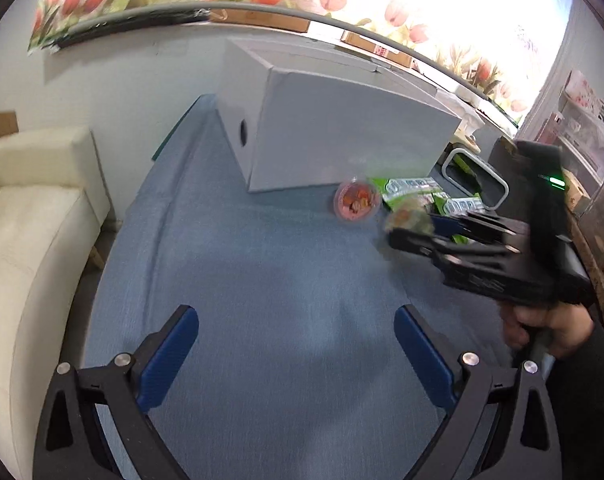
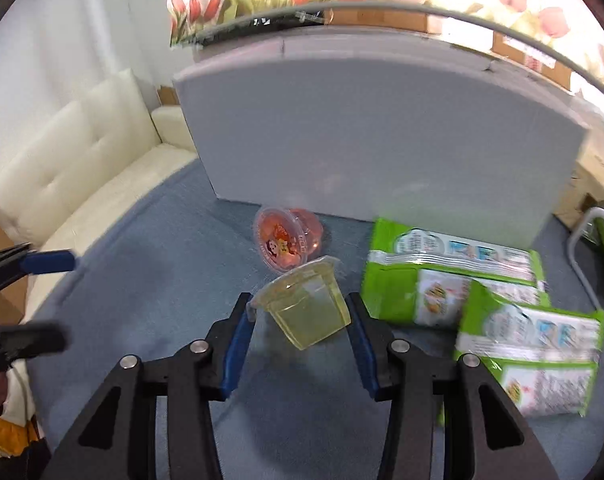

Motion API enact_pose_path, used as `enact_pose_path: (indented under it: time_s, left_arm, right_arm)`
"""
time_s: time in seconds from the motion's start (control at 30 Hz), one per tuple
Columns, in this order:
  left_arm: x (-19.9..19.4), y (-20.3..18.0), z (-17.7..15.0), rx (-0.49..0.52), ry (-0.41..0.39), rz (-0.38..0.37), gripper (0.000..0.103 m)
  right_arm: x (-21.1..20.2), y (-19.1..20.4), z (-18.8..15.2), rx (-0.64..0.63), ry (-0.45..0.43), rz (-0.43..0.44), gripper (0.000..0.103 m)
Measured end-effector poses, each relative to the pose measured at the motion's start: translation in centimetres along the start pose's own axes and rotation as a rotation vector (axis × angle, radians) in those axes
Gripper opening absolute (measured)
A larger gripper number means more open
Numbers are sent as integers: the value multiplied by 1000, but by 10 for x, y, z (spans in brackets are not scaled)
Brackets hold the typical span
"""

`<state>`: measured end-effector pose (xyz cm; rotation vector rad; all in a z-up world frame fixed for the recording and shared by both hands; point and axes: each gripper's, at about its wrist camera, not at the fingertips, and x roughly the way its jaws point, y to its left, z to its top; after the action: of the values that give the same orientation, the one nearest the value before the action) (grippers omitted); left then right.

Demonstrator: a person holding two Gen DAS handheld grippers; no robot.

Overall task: Organize snacks
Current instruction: 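Grasp pink cup with left gripper while right gripper grasps green-yellow cup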

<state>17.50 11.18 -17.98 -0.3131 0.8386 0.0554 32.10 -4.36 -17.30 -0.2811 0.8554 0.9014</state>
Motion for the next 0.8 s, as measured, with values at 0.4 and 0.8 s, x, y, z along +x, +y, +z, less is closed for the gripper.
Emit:
enact_pose_path:
  time_s: [0.4, 0.8]
  left_arm:
    - [84, -69, 74, 105, 13, 20, 100]
    - [134, -75, 87, 112, 64, 136, 52]
  right_arm:
    - [-138, -49, -29, 133, -176, -95, 50]
    - [-195, -61, -67, 253, -281, -68, 50]
